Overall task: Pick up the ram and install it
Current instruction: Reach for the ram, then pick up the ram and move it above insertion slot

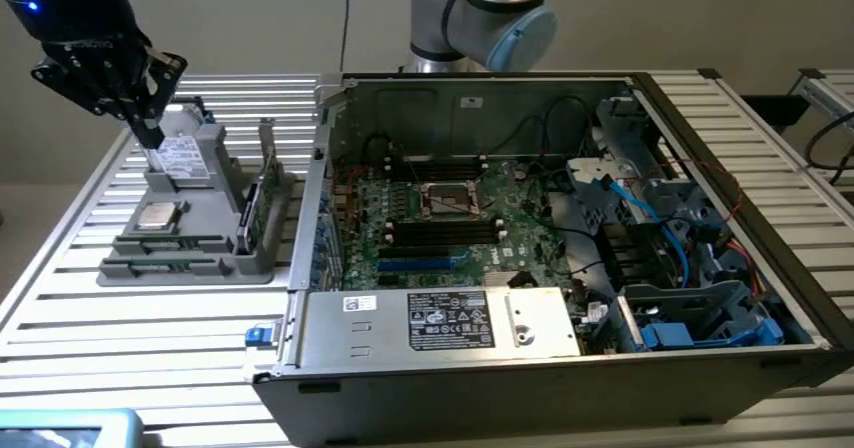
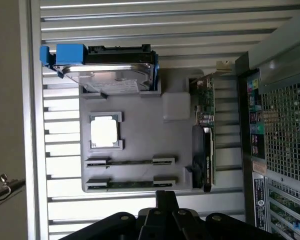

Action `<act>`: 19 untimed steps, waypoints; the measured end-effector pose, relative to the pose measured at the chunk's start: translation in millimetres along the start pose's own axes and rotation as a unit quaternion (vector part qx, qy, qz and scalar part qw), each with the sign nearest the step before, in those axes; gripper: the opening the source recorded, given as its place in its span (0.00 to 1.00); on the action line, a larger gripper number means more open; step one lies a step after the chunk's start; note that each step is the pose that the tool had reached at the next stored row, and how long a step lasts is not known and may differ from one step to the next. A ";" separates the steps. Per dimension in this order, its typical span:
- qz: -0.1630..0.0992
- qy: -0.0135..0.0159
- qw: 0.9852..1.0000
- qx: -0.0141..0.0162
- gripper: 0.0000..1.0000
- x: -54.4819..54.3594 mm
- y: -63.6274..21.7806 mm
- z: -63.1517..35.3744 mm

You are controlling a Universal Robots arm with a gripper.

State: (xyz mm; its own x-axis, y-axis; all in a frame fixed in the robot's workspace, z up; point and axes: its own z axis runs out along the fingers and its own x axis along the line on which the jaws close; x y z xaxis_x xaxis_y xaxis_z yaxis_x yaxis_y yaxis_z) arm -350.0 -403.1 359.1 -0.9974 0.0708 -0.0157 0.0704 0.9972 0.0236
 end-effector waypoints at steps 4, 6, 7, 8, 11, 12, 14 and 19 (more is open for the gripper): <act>0.000 0.000 1.000 0.000 0.11 0.4 0.0 0.2; 0.000 0.000 1.000 0.000 0.11 0.4 0.0 0.2; 0.000 0.000 1.000 0.000 0.11 0.4 0.0 0.2; 0.000 0.000 1.000 0.000 0.11 0.4 0.0 0.2; 0.000 0.000 1.000 0.000 0.11 0.4 0.0 0.2; 0.000 0.000 1.000 0.000 0.11 0.5 0.0 0.2; -0.001 -0.003 1.000 0.000 0.11 3.5 -0.2 0.2; -0.043 -0.003 0.999 -0.001 0.11 3.6 -0.2 0.5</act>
State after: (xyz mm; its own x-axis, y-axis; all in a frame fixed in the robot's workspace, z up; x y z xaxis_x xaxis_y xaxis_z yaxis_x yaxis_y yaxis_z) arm -353.6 -403.0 358.5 -0.9996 -0.0156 -0.0228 -0.0162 0.9996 0.0237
